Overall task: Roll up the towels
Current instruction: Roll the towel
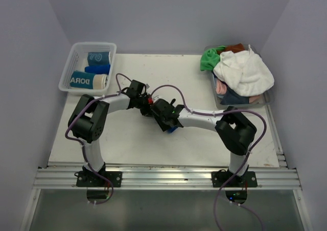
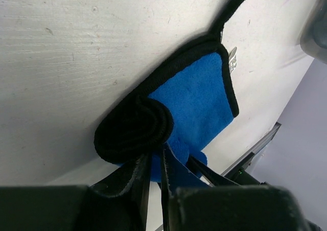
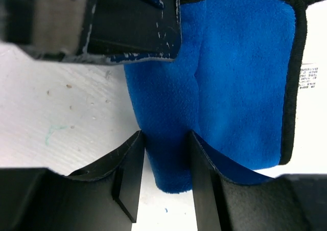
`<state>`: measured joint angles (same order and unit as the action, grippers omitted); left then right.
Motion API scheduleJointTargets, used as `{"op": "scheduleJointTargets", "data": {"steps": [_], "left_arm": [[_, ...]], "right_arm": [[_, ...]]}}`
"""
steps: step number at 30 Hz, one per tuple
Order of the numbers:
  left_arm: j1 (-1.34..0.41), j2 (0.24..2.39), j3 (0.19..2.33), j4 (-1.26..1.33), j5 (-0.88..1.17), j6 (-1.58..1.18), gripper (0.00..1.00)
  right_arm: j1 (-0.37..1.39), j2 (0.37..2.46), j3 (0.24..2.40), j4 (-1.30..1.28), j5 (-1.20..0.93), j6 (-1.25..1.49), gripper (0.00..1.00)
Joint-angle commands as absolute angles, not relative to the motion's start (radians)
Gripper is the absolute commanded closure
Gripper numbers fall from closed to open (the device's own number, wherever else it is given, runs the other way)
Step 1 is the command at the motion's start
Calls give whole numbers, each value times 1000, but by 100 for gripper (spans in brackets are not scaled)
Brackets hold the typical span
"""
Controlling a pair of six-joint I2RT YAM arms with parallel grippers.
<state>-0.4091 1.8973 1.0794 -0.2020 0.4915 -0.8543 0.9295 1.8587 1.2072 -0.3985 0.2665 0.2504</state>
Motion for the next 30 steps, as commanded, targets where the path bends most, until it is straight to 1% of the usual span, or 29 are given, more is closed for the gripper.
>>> {"op": "scheduleJointTargets", "data": {"steps": [1,2,4,5,7,8,10,11,14,17,20,21,24,25,27,28,30], "left_arm": [[-414,1913,1075,-236,422,-842,82],[-414,1908,1072,-232,429,-845,79],[-414,1885,1066,-225,434,-854,75],[-413,1876,1065,-225,434,-854,73],[-408,1839,1060,-235,434,-854,68],[-405,1824,1057,-245,433,-853,64],[-388,1775,1040,-252,436,-842,59],[-381,1760,1034,-268,437,-839,54],[-347,1694,1008,-294,442,-816,47],[-310,1626,967,-314,452,-802,37],[-273,1569,922,-333,451,-795,34],[-256,1559,910,-337,448,-793,34],[-236,1532,874,-336,446,-790,34],[-235,1531,865,-336,446,-785,34],[-235,1531,853,-316,459,-788,30],[-235,1528,842,-307,463,-790,30],[-235,1528,833,-296,465,-793,29]], "right_arm": [[930,1893,1174,-371,325,256,58],[930,1902,1169,-367,328,261,61],[930,1899,1158,-351,324,279,66],[927,1893,1137,-336,319,284,74],[922,1873,1124,-312,295,290,80],[919,1873,1130,-313,290,288,87],[910,1881,1137,-307,269,285,92],[908,1882,1138,-301,232,284,95],[893,1888,1140,-269,167,279,98],[870,1905,1143,-235,78,282,100],[853,1919,1152,-210,2,285,100],[848,1916,1151,-201,-77,287,100],[838,1896,1146,-158,-199,307,100],[833,1894,1147,-143,-289,316,100],[822,1904,1158,-138,-362,349,100],[816,1908,1158,-120,-429,365,100],[796,1930,1158,-103,-492,415,100]]}}
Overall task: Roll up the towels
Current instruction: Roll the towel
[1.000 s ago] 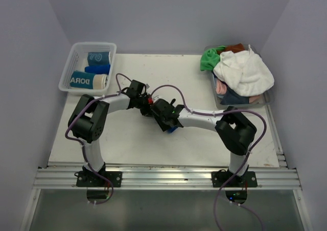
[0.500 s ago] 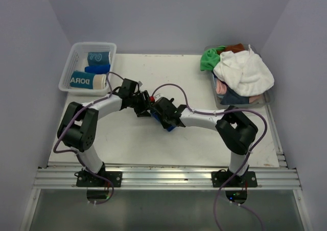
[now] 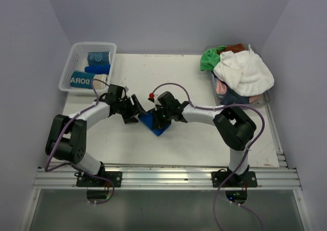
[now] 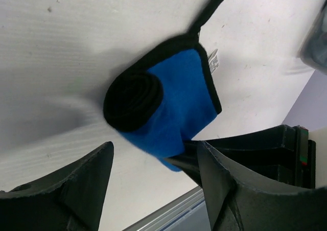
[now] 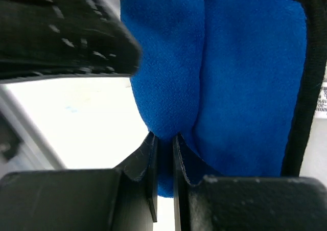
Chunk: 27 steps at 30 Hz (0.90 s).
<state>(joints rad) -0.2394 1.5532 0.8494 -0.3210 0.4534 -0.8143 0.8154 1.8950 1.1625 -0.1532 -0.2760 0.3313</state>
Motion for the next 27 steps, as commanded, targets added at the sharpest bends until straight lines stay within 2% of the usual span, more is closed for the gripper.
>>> {"op": "scheduleJointTargets", "data": {"steps": [1,9,19,27], "left_arm": [[-235,1531,831,-296,465,-793,29],[-236,1529,782,-250,474,-805,32],[-252,1577,782,-195,460,-834,33],[-273,1655,808,-167,439,-857,58]], "right_arm": [[786,1937,1157,-94,-550,434,100],[693,1997,1105,47,-770,623,100],[660,2052,1052,221,-873,759,100],[655,2051,1058,158,-824,715,100]]}}
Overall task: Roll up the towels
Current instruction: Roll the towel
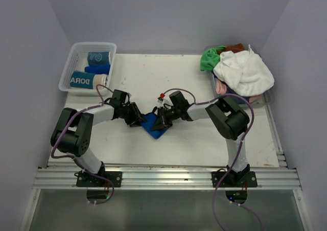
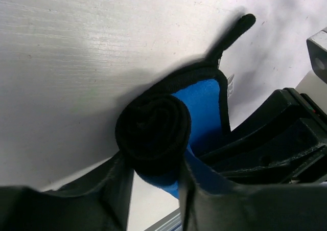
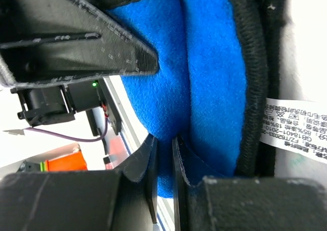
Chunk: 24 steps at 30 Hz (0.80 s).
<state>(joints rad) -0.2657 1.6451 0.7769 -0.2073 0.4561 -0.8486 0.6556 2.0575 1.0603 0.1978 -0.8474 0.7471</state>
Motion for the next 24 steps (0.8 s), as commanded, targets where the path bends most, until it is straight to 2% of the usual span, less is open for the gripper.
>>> {"op": "scheduleJointTargets", "data": {"steps": [1,3,4,7,12,16,24], "left_arm": [[-273,1658,811,-170,439,-857,64],[-275,1667,822,-192,437,-853,67],[-275,1667,827,-199,439,-853,69],[-275,1663,830,-218,434,-854,68],[-275,1655,833,-238,428,-854,67],[-275,1661,842,-245,425,-853,67],[-276,1670,854,-259,422,-856,67]], "right_arm": [[653,2037,1066,93,-801,692,96],[655,1999,1075,20,-709,616,80],[657,1952,1080,-48,-677,592,59],[666,1840,1088,-151,-537,522,40],[747,1730,1137,-305,-270,405,36],[888,1710,1219,-409,50,304,37],[1061,1819,1311,-440,287,201,41]]}}
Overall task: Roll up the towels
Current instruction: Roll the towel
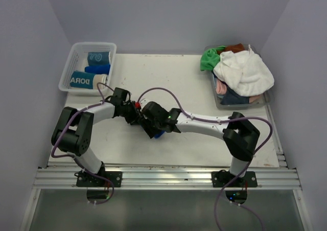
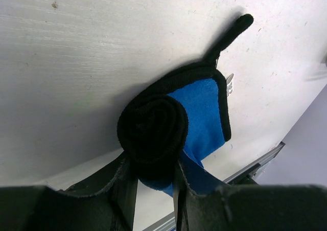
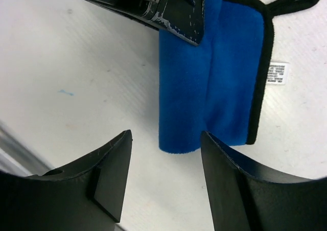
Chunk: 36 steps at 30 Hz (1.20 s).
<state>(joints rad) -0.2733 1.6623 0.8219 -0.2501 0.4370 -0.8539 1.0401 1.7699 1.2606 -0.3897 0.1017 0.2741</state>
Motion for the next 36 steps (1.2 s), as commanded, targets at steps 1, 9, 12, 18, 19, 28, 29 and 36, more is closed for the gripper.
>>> {"op": "scheduleJointTargets", "data": {"steps": [1,9,12,18,19,28,29,36], "left_arm": [[-276,1672,856,-259,420,-856,67],[-278,1681,862,-267,423,-862,67],[-278,1684,865,-270,422,-864,67],[-278,1677,874,-271,423,-867,53],[-278,1674,877,-278,423,-864,50],[-273,1608,875,-269,393,-891,28],[-273,1594,864,-253,397,-906,28],[-273,1600,818,-189,436,-914,30]], "right_arm": [[1071,1830,1330,-439,302,196,41],[1126,1922,1371,-404,408,181,52],[1126,1948,1384,-411,446,204,59],[1120,1939,1368,-408,476,252,97],[1108,1931,1359,-400,435,255,99],[922,1839,1197,-227,-82,379,100],[907,1839,1187,-204,-163,402,100],[789,1890,1111,-51,-506,544,100]]}}
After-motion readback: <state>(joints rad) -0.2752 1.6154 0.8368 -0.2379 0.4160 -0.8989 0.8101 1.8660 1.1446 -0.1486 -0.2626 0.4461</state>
